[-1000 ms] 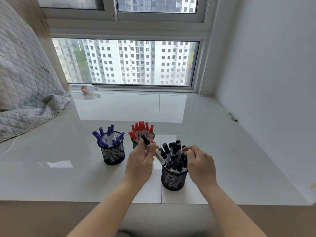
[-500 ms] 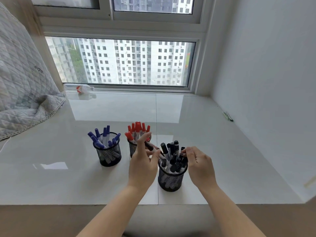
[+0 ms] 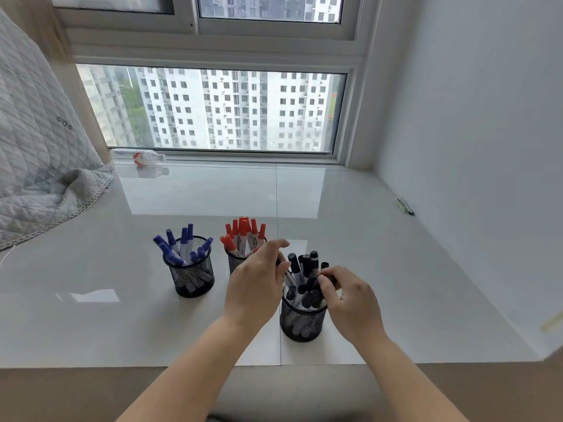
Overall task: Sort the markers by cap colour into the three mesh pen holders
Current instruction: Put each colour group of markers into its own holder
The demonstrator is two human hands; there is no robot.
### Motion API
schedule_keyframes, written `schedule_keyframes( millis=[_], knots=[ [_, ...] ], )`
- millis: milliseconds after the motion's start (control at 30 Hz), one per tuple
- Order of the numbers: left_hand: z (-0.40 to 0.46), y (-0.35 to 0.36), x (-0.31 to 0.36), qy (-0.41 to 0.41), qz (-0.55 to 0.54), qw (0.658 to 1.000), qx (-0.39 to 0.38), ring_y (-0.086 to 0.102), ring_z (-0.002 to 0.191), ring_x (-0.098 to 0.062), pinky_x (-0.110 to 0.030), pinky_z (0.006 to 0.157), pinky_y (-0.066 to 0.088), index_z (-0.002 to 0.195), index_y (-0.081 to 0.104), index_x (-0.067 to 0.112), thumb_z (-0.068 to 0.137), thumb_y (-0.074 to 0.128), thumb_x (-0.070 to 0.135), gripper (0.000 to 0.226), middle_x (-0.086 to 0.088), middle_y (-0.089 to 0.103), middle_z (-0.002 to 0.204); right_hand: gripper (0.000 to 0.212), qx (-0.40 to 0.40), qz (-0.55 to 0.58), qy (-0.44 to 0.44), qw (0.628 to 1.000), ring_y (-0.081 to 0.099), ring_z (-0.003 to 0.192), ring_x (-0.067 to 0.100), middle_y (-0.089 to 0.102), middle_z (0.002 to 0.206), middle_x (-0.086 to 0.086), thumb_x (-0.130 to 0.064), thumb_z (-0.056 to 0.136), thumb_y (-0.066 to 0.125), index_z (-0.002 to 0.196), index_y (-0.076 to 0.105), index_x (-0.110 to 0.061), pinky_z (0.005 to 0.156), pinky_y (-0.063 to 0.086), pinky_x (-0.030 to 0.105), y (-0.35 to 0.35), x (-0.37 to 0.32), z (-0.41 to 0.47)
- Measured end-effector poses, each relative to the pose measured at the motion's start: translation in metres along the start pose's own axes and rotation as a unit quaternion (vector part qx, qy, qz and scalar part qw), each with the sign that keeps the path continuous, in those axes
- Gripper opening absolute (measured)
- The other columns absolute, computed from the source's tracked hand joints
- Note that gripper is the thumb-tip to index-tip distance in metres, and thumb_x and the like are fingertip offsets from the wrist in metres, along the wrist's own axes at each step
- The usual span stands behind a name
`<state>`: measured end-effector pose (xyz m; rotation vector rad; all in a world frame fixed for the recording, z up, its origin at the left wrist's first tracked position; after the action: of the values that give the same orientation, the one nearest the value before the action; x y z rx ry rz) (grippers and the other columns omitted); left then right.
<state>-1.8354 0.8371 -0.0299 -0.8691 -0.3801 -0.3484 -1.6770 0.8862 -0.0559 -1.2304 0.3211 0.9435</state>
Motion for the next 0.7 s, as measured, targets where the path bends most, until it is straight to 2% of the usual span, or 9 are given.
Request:
schedule_keyframes(
  millis=[100,267,367,467,600,700],
  knots=[
    [0.007,-0.002,0.002,0.021,0.022,0.999,-0.02,0.059,0.076,-0.017,-0.027,0.061,0.041,0.119,0.049,0.017,0.092,0.051,0.019,0.027,0.006,0.062,0.088,0.014,-0.001,0.007,-0.002,1.0,0.059,0.081,0.011,0.065,0.085,-0.009,-0.025,0.091,0.051,0.092,0.065,-0.021,0.07,0.048,0.031,0.002,0.001,0.0],
    [0.011,0.004,0.0,0.027,0.035,0.993,-0.107,0.057,0.093,-0.015,-0.027,0.072,0.041,0.122,0.044,0.023,0.096,0.043,0.022,0.026,0.008,0.06,0.104,0.016,0.0,0.014,-0.001,1.0,0.057,0.083,0.012,0.064,0.085,-0.008,-0.024,0.093,0.048,0.093,0.064,-0.021,0.071,0.046,0.031,0.004,0.003,-0.001],
    [0.004,0.009,-0.002,0.041,0.027,0.995,-0.089,0.055,0.099,-0.016,-0.028,0.079,0.044,0.119,0.052,0.017,0.096,0.044,0.017,0.025,0.005,0.063,0.105,0.016,0.009,0.019,-0.005,1.0,0.057,0.084,0.012,0.064,0.086,-0.008,-0.023,0.093,0.048,0.095,0.064,-0.021,0.072,0.045,0.03,0.006,0.004,-0.002],
    [-0.011,0.015,-0.009,0.053,0.031,0.995,-0.085,0.057,0.091,-0.022,-0.033,0.076,0.049,0.107,0.064,0.01,0.092,0.051,0.011,0.019,-0.001,0.067,0.095,0.016,0.018,0.032,-0.012,0.999,0.056,0.086,0.011,0.064,0.088,-0.008,-0.021,0.093,0.048,0.097,0.064,-0.02,0.073,0.044,0.027,0.008,0.007,-0.004],
    [-0.03,0.024,-0.017,0.056,0.033,0.993,-0.102,0.058,0.087,-0.022,-0.022,0.072,0.044,0.101,0.067,0.011,0.083,0.06,0.001,0.022,0.002,0.068,0.091,0.015,0.016,0.045,-0.028,0.998,0.054,0.087,0.009,0.06,0.089,-0.011,-0.022,0.093,0.05,0.098,0.064,-0.021,0.072,0.039,0.017,0.011,0.009,-0.006],
    [-0.029,0.024,-0.018,0.013,-0.009,0.995,-0.103,0.051,0.094,-0.014,-0.017,0.078,0.037,0.105,0.065,0.018,0.093,0.046,0.019,0.023,0.008,0.065,0.097,0.015,0.016,0.061,-0.028,0.998,0.056,0.085,0.007,0.057,0.088,-0.012,-0.023,0.093,0.049,0.095,0.064,-0.022,0.072,0.04,0.015,0.008,0.012,-0.004]
  ],
)
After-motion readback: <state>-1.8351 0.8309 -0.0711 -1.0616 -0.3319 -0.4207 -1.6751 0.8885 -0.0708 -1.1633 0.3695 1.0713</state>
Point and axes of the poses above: each hand's wrist, its own z-axis towards the middle knuckle, its own y-axis out of the palm, x = y × z, the point moved 1 cm from there along z, towards the middle knuckle
